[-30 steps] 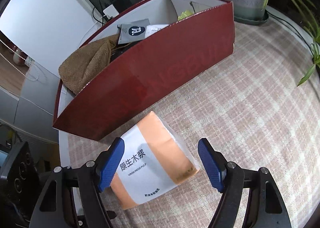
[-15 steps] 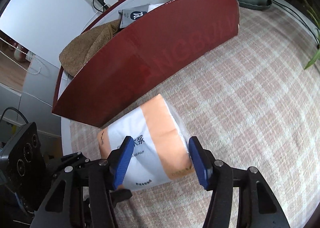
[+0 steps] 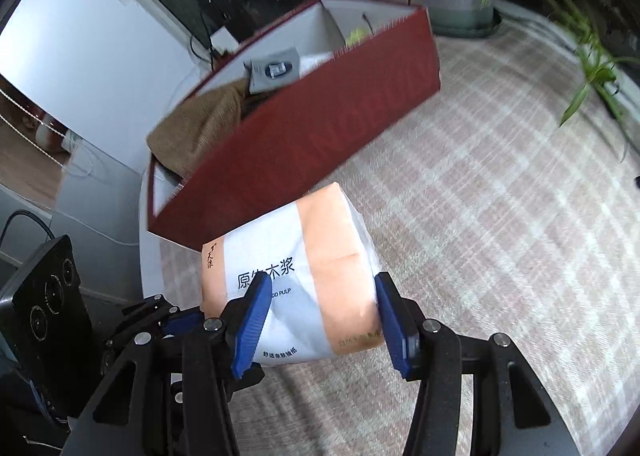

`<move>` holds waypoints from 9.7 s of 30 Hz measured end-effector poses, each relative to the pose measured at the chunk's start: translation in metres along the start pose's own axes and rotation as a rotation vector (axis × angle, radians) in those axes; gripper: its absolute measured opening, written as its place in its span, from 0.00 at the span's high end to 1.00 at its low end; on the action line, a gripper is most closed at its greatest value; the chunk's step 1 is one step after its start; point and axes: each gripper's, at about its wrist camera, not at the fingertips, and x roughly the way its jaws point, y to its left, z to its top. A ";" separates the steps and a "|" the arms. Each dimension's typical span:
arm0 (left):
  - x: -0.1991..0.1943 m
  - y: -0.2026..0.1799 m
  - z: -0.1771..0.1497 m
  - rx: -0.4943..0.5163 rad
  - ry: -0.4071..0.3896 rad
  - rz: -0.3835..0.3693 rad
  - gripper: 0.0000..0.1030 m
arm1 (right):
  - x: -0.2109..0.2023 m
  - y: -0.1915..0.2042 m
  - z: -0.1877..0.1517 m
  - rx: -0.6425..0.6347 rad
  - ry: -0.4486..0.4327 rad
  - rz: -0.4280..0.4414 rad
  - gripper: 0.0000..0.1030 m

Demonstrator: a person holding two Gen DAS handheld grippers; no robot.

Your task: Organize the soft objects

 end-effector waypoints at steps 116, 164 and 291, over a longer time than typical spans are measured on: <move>-0.027 0.060 -0.065 -0.067 -0.055 0.312 0.50 | -0.135 -0.161 -0.316 0.736 -0.375 -0.896 0.04; -0.039 0.106 -0.094 -0.169 -0.052 0.329 0.50 | -0.133 -0.165 -0.319 0.791 -0.391 -0.897 0.00; -0.032 0.011 -0.049 0.067 -0.086 0.242 0.52 | -0.134 -0.164 -0.320 0.793 -0.388 -0.897 0.00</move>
